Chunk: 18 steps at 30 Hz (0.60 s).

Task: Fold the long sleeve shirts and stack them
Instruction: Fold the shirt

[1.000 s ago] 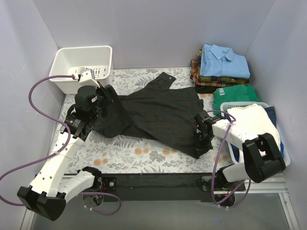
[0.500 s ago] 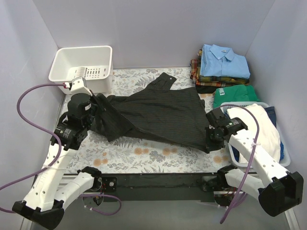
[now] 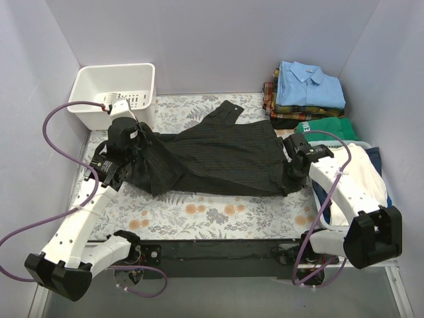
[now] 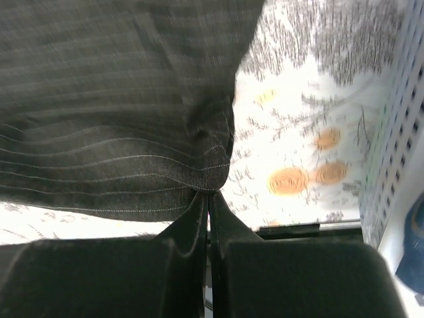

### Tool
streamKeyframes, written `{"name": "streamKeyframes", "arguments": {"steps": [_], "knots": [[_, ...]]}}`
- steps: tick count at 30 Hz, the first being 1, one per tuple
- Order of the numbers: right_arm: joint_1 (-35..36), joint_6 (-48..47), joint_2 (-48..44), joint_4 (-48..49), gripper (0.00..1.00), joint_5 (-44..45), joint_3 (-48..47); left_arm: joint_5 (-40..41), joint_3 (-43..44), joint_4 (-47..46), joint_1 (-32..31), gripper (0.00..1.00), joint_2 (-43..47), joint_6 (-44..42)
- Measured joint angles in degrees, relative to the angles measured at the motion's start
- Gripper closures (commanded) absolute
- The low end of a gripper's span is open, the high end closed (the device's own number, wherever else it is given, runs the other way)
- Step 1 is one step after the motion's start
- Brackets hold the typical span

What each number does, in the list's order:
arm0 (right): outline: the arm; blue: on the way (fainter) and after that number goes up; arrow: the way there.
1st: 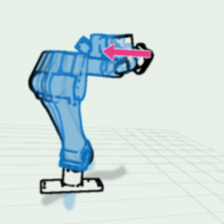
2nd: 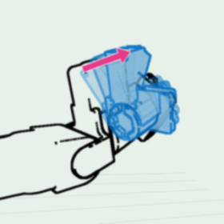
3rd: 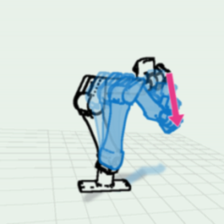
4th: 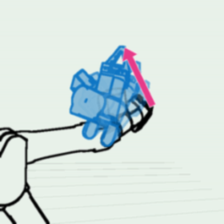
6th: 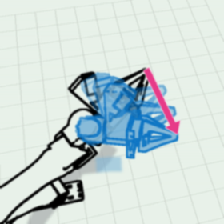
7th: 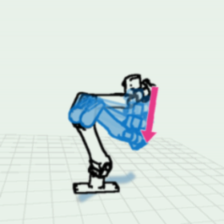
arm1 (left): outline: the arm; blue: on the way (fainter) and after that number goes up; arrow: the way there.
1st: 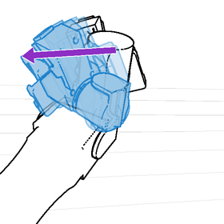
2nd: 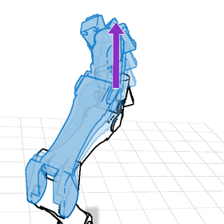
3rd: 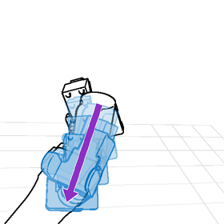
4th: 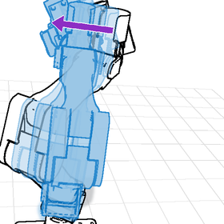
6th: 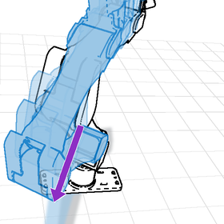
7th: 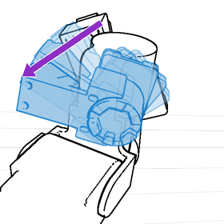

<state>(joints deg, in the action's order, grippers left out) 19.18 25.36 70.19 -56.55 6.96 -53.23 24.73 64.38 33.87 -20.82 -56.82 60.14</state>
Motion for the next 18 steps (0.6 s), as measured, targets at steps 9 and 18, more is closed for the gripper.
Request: {"name": "streamKeyframes", "arguments": {"steps": [9,18], "knots": [[-2.4,-3.2,9.4,5.1,0.99,-2.0,-8.6,2.9,0.5,-4.5,0.0,1.00,-2.0,-3.2],[-5.1,-5.9,17.4,7.3,0.96,-3.7,-9.3,4.7,0.5,-8.2,0.0,1.00,-6.0,-4.7]]}}
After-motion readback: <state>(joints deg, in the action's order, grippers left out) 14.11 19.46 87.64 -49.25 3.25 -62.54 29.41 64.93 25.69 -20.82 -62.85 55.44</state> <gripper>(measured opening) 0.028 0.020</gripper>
